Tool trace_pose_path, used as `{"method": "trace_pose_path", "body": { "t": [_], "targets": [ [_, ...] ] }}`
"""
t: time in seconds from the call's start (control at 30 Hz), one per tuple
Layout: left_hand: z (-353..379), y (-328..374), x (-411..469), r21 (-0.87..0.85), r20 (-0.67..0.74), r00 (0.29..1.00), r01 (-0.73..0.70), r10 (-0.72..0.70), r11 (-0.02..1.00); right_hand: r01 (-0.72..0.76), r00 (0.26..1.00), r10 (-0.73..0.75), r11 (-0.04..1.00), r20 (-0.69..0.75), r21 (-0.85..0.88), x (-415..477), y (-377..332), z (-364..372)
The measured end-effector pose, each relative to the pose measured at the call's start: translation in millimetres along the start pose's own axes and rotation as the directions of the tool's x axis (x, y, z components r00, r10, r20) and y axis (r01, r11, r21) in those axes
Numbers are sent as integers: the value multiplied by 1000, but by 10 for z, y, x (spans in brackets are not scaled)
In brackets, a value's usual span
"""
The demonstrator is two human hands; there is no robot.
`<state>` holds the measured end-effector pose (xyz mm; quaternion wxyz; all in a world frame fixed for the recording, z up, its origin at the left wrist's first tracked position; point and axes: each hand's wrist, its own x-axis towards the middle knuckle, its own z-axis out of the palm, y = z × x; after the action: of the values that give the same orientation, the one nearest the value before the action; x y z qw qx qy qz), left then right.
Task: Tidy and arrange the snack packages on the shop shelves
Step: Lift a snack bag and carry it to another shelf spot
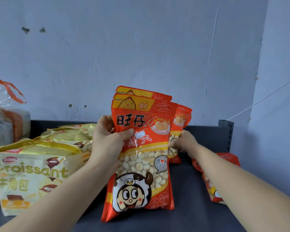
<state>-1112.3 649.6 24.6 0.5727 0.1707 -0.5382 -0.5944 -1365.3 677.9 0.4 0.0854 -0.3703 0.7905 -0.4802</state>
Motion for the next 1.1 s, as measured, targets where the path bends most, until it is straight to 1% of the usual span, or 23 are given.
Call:
{"method": "trace_pose_path", "body": {
  "t": [0.03, 0.1, 0.13, 0.2, 0.23, 0.27, 0.33, 0.43, 0.5, 0.6, 0.63, 0.7, 0.8, 0.87, 0.93, 1.0, 1.03, 1.1],
  "targets": [
    [42, -25, 13, -18, 2, 1000, 13, -13, 1000, -14, 1000, 14, 1000, 16, -4, -10, -35, -39],
    [128, -89, 53, -50, 16, 999, 47, -46, 998, -41, 999, 41, 998, 9, 53, -51, -87, -131],
    [172, -128, 82, -64, 25, 998, 66, -64, 996, -54, 998, 58, 994, -38, 92, -51, -85, -179],
    [263, -203, 158, -89, 38, 994, 102, -99, 991, -68, 984, 84, 992, -156, 108, -62, -76, -279],
    [310, -238, 202, -102, 46, 992, 118, -114, 988, -60, 979, 81, 992, -186, 114, -72, -77, -320],
    [360, -274, 241, -115, 58, 990, 134, -128, 984, -55, 982, 80, 988, -174, 142, -81, -81, -353],
    [455, -351, 312, -124, 91, 984, 164, -153, 979, -53, 992, 80, 969, -99, 242, -96, -92, -390],
    [544, -482, 429, -60, 137, 979, 157, -148, 986, -51, 997, 67, 956, -43, 289, -125, -97, -407],
    [563, -545, 514, 41, 128, 982, 136, -141, 990, -67, 997, 73, 927, -4, 370, -145, -101, -417],
    [566, -615, 606, 253, 83, 984, 129, -155, 959, -134, 988, 74, 844, 135, 519, -209, -130, -431],
    [578, -642, 616, 265, 61, 985, 142, -164, 954, -140, 984, 54, 826, 170, 546, -214, -139, -434],
    [628, -701, 602, 204, -9, 985, 170, -171, 964, -142, 975, 5, 786, 224, 601, -211, -143, -428],
    [769, -776, 527, 124, -105, 980, 179, -167, 976, -131, 963, -66, 730, 260, 671, -175, -125, -418],
    [829, -799, 487, 114, -119, 982, 163, -149, 980, -79, 947, -149, 750, 284, 657, -173, -98, -426],
    [826, -813, 482, 131, -102, 983, 168, -155, 977, -27, 919, -210, 810, 333, 586, -193, -55, -459],
    [792, -799, 486, 148, -85, 981, 184, -172, 972, 28, 900, -234, 874, 369, 485, -225, -25, -522],
    [770, -793, 489, 166, -81, 982, 182, -171, 969, 63, 905, -234, 899, 355, 432, -251, -37, -550],
    [715, -772, 469, 243, -76, 988, 149, -134, 958, 139, 940, -227, 936, 255, 322, -274, -75, -599]
  ]
}}
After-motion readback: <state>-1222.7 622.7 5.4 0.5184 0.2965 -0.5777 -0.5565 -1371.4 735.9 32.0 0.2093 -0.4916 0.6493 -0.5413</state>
